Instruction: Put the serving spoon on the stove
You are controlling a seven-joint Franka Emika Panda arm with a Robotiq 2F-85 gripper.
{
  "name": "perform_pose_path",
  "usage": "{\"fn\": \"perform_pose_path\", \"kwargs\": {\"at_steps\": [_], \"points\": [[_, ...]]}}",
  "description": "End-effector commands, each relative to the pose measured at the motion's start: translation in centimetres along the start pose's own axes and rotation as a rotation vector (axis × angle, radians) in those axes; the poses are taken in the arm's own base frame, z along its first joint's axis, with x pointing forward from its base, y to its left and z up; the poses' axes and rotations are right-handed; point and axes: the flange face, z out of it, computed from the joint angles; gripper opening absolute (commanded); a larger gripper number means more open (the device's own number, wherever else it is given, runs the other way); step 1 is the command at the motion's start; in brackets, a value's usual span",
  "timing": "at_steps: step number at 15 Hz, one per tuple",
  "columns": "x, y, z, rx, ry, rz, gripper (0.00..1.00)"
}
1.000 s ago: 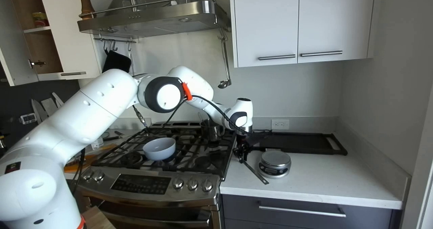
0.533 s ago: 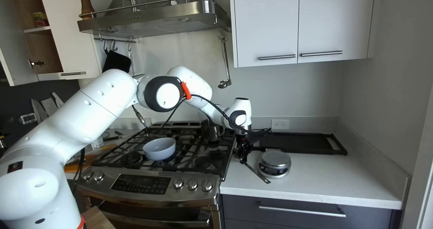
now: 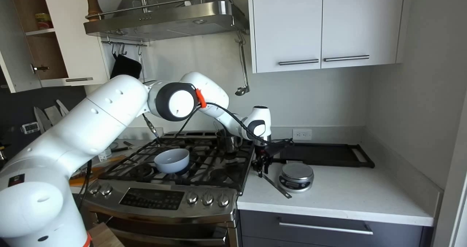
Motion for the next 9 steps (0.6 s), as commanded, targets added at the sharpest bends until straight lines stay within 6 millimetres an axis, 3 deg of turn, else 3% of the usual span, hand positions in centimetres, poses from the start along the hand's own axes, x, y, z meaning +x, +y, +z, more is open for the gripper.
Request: {"fn": "perform_pose_path", "kwargs": {"at_steps": [1,2,3,5,9], "points": [[-0.33,-0.07,1.27,-0.037,-0.025,-0.015,0.27],[-0.27,-0.09,1.26,-0.041,-0.029,-0.018,0.22],[-0.24,-0.22,1.22,-0.033,-0.029,-0.017,0.09],[-0.17,-0.33,1.14,-0.037,-0.032,-0.021,0.0],[-0.02,-0.51,0.89,-0.04,-0.038,-0.026,0.05]]}}
